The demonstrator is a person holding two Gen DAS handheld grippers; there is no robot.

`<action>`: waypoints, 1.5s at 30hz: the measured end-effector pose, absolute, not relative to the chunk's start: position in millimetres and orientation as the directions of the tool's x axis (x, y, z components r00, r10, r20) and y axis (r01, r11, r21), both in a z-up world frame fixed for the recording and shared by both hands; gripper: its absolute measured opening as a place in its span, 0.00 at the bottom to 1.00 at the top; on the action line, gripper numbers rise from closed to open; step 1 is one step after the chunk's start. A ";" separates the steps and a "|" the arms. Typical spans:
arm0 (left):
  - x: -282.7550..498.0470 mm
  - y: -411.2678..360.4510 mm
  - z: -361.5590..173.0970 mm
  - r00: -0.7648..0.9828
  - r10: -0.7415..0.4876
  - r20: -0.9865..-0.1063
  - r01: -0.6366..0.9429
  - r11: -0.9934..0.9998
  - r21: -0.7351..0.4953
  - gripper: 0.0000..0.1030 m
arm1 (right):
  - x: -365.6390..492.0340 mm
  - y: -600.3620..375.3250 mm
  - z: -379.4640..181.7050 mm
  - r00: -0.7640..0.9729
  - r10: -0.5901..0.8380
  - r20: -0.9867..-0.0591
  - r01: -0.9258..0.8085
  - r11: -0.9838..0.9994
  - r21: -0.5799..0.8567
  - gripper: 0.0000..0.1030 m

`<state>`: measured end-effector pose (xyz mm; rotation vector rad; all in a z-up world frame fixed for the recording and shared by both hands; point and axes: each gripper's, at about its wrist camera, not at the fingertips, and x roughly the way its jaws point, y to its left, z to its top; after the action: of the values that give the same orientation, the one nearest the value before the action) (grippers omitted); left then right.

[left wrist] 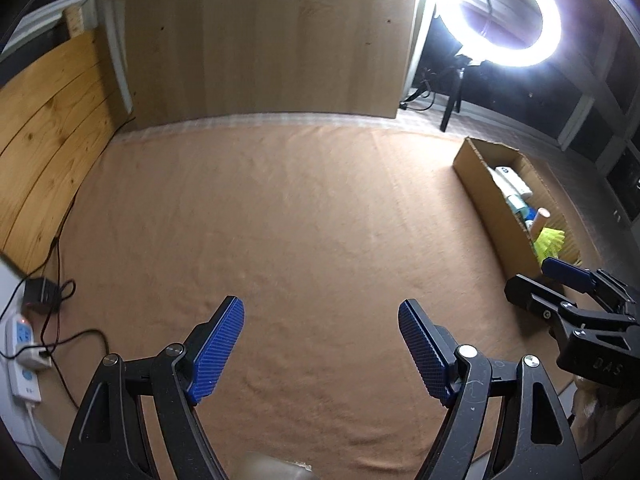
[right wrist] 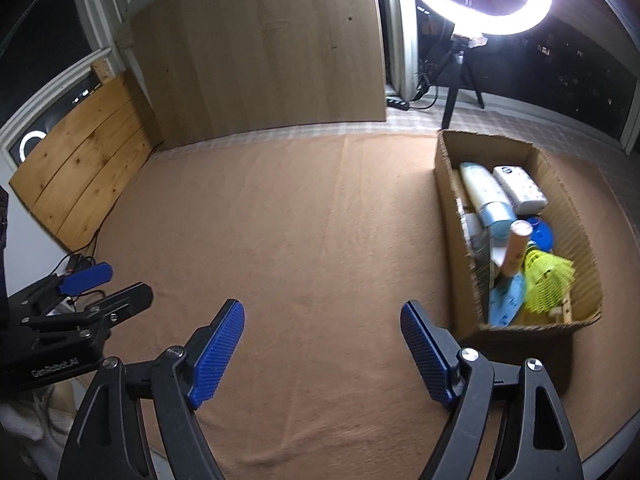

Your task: Organize objects

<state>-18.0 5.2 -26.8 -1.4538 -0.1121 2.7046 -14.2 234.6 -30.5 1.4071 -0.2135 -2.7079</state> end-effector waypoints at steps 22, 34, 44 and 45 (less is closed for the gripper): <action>-15.7 -12.4 -36.3 -0.534 0.071 -0.842 0.003 -0.996 -0.086 0.80 | -12.4 208.5 -33.6 -0.587 -0.099 -0.804 0.018 -0.994 0.110 0.75; -18.2 -11.7 -38.0 -0.528 0.071 -0.846 0.000 -0.997 -0.084 0.82 | -14.8 211.4 -36.9 -0.584 -0.103 -0.805 0.013 -0.993 0.118 0.75; -21.8 -12.9 -41.9 -0.520 0.067 -0.852 0.001 -0.997 -0.079 0.86 | -16.7 211.9 -38.2 -0.578 -0.100 -0.810 0.011 -0.993 0.115 0.75; -21.9 -12.9 -42.2 -0.519 0.067 -0.852 0.000 -0.997 -0.079 0.86 | -16.8 211.9 -38.6 -0.577 -0.101 -0.811 0.011 -0.993 0.115 0.75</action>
<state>-21.9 -12.9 -42.2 -1.5201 -0.1067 2.7029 -16.8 211.9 -38.6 1.4137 -0.1497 -2.7305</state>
